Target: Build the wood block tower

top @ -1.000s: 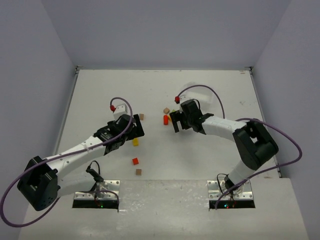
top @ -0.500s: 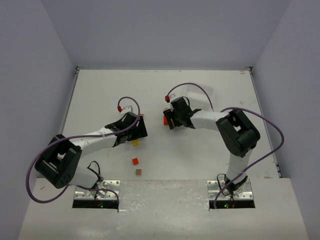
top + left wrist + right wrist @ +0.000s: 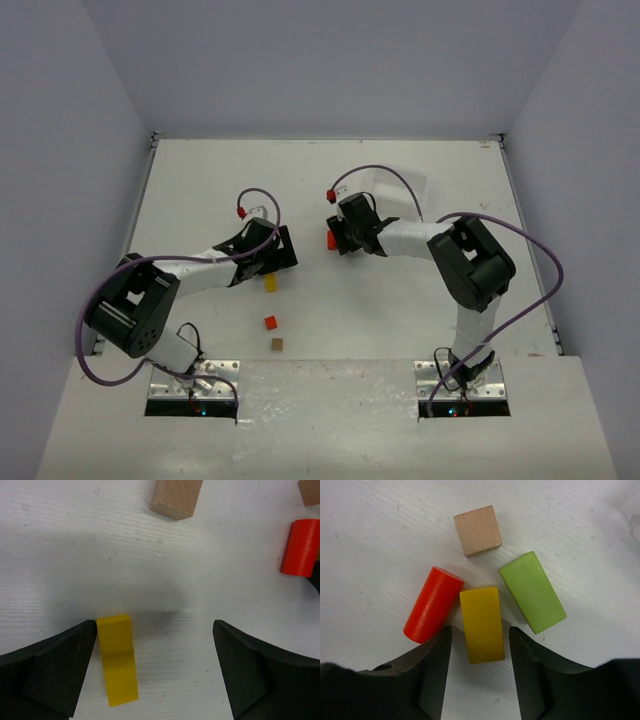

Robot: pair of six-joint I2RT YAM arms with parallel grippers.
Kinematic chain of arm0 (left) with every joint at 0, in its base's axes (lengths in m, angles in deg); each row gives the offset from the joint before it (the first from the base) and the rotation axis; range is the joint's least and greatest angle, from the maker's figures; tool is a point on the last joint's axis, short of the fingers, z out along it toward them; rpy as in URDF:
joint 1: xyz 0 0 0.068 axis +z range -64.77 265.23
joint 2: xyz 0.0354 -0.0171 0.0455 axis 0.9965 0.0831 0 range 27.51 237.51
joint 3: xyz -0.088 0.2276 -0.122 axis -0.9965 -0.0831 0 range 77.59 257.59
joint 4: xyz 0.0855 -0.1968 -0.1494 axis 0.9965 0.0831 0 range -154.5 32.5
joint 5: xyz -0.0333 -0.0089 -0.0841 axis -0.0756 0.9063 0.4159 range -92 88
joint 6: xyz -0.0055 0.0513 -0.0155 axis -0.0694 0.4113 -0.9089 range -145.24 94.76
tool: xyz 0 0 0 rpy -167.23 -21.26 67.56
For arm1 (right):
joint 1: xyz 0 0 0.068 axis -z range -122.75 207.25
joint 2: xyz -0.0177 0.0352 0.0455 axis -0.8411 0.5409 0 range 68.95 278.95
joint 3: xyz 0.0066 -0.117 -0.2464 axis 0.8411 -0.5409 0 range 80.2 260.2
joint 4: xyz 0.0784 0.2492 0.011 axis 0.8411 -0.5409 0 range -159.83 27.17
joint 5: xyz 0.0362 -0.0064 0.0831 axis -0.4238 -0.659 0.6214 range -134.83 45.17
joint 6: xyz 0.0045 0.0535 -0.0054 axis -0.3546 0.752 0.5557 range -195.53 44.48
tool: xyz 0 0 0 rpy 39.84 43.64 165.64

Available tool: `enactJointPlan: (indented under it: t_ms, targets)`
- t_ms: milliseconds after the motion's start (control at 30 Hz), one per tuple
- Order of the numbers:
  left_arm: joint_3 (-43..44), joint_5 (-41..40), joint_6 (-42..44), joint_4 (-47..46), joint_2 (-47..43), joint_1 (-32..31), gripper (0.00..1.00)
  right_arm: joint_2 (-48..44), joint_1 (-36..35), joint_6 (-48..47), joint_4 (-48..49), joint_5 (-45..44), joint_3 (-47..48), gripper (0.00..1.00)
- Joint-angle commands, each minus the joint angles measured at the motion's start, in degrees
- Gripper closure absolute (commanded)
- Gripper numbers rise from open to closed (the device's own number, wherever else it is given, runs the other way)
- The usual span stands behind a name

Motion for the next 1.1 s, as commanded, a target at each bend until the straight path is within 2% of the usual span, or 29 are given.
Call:
enactJointPlan:
  t_ms: [0, 267, 433, 533, 667, 867, 1067]
  targets:
    - [1.5, 2.2, 0.3, -4.3, 1.6, 0.3, 0.00, 0.0, -0.8, 1.7, 4.6, 0.5, 0.3, 0.52]
    - [1.2, 2.6, 0.9, -4.7, 0.6, 0.3, 0.00, -0.6, -1.2, 3.0, 4.4, -1.2, 0.0, 0.62]
    - [1.0, -0.4, 0.1, -3.0, -2.6, 0.3, 0.00, -2.4, -1.3, 3.0, 3.8, -2.1, -0.6, 0.80]
    - [1.4, -2.5, -0.7, 1.4, -6.0, 0.3, 0.00, -3.6, -1.4, 3.2, 2.3, -2.2, -0.3, 0.87]
    - [1.2, -4.3, -1.9, 4.2, -11.9, 0.3, 0.00, -5.5, -1.6, 3.8, 1.2, -3.6, -0.8, 0.89]
    - [-0.3, -11.7, -7.7, 11.9, -19.5, 0.3, 0.00, -12.5, -3.4, 8.2, -1.6, -6.9, -3.9, 0.89]
    - [-5.2, -11.7, -10.1, 13.1, -25.8, 0.3, 0.00, -17.4, -7.6, 13.8, -6.2, -12.3, -6.3, 0.89]
